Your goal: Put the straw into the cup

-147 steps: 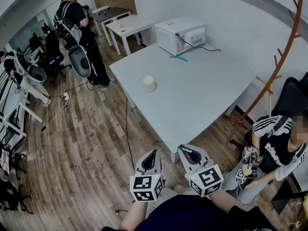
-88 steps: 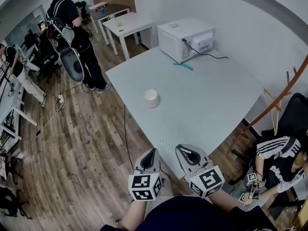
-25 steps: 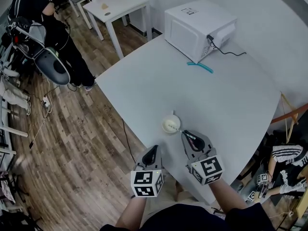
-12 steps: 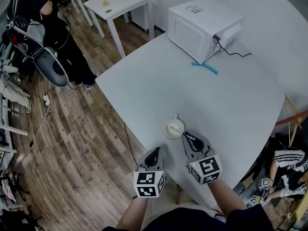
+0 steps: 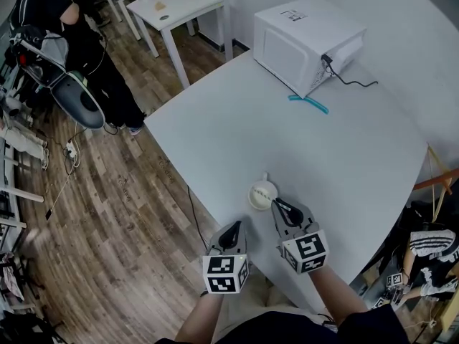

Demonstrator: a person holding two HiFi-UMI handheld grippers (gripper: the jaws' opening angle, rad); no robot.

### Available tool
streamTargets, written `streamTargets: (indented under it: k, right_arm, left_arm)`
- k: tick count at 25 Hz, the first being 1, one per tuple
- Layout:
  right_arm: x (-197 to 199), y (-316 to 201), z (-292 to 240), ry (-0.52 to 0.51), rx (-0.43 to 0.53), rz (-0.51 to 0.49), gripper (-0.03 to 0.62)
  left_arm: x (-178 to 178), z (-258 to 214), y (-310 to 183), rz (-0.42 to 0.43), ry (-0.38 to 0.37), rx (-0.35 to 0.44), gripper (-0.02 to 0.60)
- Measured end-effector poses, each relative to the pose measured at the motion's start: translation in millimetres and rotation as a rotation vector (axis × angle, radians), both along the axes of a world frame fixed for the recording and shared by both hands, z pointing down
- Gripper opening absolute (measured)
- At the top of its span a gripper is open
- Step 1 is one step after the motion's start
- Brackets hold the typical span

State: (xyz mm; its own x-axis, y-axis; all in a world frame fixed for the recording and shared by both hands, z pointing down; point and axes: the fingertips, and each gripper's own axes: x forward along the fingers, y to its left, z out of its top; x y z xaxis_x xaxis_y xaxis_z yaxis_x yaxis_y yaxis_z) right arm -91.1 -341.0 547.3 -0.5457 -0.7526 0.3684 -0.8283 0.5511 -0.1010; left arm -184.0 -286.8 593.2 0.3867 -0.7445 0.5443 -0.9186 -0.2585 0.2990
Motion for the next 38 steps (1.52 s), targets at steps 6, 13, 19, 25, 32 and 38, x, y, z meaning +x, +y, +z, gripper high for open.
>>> streamTargets:
  k: [6, 13, 19, 25, 32, 38]
  right_arm:
    - [4, -4, 8, -0.006, -0.022, 0.007, 0.043]
    - [5, -3, 14, -0.019, -0.053, 0.008, 0.219]
    - [9, 4, 11, -0.013, -0.050, 0.009, 0.238]
    - [15, 24, 4, -0.025, -0.045, -0.006, 0.245]
    - [24, 51, -14, -0.048, -0.018, -0.009, 0.245]
    - [35, 81, -30, -0.060, 0.004, -0.018, 0.245]
  left_arm:
    - [2, 1, -2, -0.002, -0.003, 0.001, 0.017]
    - [5, -2, -2, -0.002, -0.005, 0.010, 0.017]
    - [7, -8, 4, -0.003, -0.008, 0.021, 0.017]
    - [13, -16, 19, -0.009, -0.014, 0.032, 0.017]
    - [22, -29, 44, -0.019, -0.019, 0.051, 0.017]
    - [36, -37, 68, -0.019, -0.018, 0.063, 0.017]
